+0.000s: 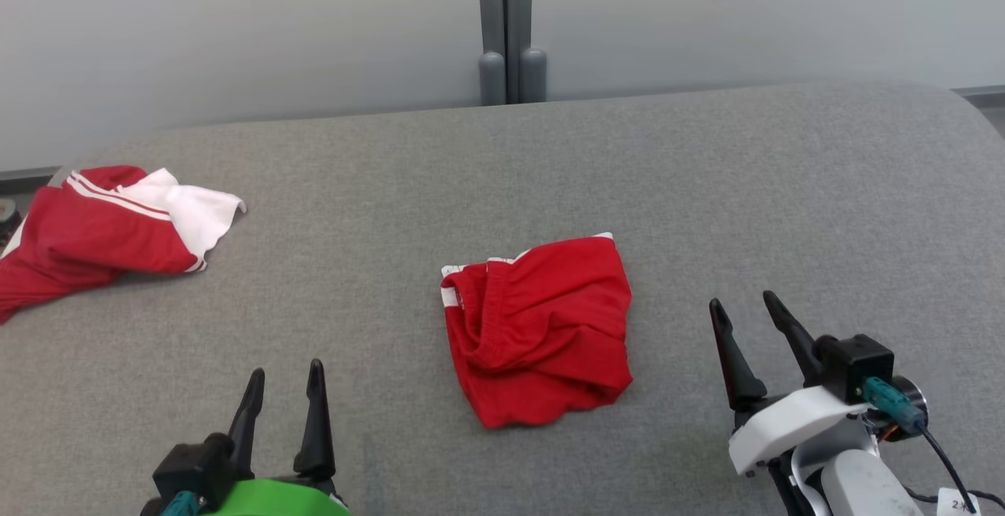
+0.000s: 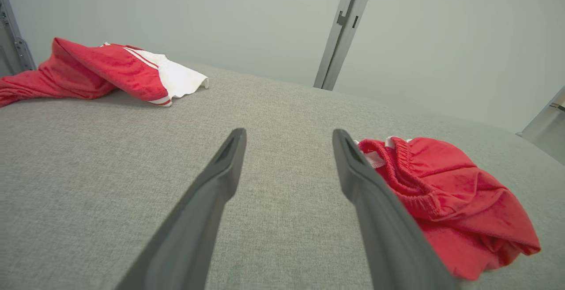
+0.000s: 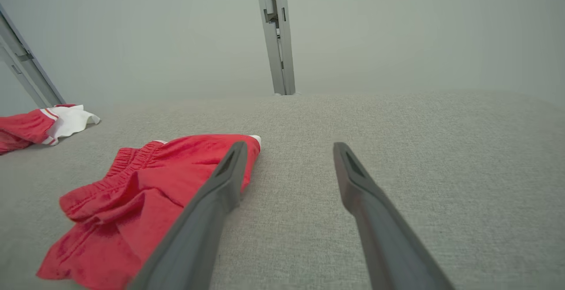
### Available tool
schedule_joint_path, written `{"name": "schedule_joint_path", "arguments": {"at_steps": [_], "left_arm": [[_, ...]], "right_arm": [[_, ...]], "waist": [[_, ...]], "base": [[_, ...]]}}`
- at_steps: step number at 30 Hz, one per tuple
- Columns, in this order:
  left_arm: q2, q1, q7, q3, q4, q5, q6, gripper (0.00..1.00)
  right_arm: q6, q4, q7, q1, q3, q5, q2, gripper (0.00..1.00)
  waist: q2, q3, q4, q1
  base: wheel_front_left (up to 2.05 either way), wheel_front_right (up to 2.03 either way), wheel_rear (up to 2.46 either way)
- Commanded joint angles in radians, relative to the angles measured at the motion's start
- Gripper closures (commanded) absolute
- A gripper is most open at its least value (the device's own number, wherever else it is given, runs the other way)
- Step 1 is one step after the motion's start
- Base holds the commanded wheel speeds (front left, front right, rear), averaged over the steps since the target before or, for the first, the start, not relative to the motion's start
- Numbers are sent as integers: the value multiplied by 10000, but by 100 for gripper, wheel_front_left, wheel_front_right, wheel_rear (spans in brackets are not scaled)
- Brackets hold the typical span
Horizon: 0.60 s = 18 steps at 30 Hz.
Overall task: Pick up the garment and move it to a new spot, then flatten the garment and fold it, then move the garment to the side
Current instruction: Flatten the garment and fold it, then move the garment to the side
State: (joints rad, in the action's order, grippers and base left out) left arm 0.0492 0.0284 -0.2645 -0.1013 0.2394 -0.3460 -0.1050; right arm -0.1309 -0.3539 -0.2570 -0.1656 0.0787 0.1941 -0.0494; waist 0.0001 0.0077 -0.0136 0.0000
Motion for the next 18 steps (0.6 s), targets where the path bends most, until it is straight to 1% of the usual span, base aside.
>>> {"name": "schedule_joint_path", "arguments": {"at_steps": [1, 10, 18], "left_arm": [[24, 183, 5, 28, -55, -73, 43, 0], [24, 306, 5, 48, -96, -22, 56, 0], [24, 257, 5, 38, -12, -5, 42, 0]], "right_arm": [[4, 26, -80, 201, 18, 149, -27, 0], [4, 134, -90, 584, -47, 319, -27, 0], [4, 181, -92, 523, -133, 123, -26, 0]], "waist": [[-1, -70, 18, 0], [-1, -71, 64, 0], [-1, -61, 47, 0]], "base": [[0, 0, 0], [0, 0, 0], [0, 0, 0]]}}
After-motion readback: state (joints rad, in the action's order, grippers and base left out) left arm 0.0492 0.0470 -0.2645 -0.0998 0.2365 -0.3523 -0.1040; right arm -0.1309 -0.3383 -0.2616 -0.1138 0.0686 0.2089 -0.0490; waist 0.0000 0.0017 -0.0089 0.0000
